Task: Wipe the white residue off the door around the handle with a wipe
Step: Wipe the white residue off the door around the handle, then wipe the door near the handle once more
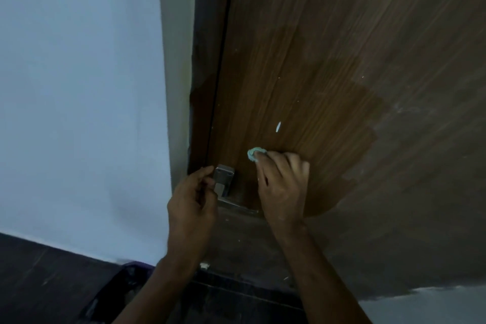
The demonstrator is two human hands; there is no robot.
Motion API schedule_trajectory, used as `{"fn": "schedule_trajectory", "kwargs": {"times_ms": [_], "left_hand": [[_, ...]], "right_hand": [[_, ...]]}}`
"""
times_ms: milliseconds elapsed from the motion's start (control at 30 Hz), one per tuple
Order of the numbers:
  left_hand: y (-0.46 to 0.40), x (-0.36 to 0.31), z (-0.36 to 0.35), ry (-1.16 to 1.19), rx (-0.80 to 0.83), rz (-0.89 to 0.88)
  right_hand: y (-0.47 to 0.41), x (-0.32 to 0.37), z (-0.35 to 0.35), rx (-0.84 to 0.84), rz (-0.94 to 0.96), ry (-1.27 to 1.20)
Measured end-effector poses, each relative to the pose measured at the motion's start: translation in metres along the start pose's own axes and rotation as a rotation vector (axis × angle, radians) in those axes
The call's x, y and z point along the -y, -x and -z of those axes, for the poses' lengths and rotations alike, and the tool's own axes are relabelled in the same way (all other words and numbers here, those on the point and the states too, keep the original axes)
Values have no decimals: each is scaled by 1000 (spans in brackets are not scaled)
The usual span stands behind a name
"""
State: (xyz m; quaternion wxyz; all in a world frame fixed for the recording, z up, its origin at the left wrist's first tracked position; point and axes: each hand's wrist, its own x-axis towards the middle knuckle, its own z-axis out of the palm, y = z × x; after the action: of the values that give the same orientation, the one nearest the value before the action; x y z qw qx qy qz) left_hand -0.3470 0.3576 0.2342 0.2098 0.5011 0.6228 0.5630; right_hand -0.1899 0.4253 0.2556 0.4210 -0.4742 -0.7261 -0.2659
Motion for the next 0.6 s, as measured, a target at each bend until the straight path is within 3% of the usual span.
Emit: {"fn": "schedule_trajectory", "kwargs": {"times_ms": [367, 600], "left_hand": [[14, 31, 23, -49, -63, 80], [40, 59, 43, -90, -6, 102]], "right_hand": [[20, 44, -22, 212, -108, -180], [26, 71, -5, 54, -235, -389]]}}
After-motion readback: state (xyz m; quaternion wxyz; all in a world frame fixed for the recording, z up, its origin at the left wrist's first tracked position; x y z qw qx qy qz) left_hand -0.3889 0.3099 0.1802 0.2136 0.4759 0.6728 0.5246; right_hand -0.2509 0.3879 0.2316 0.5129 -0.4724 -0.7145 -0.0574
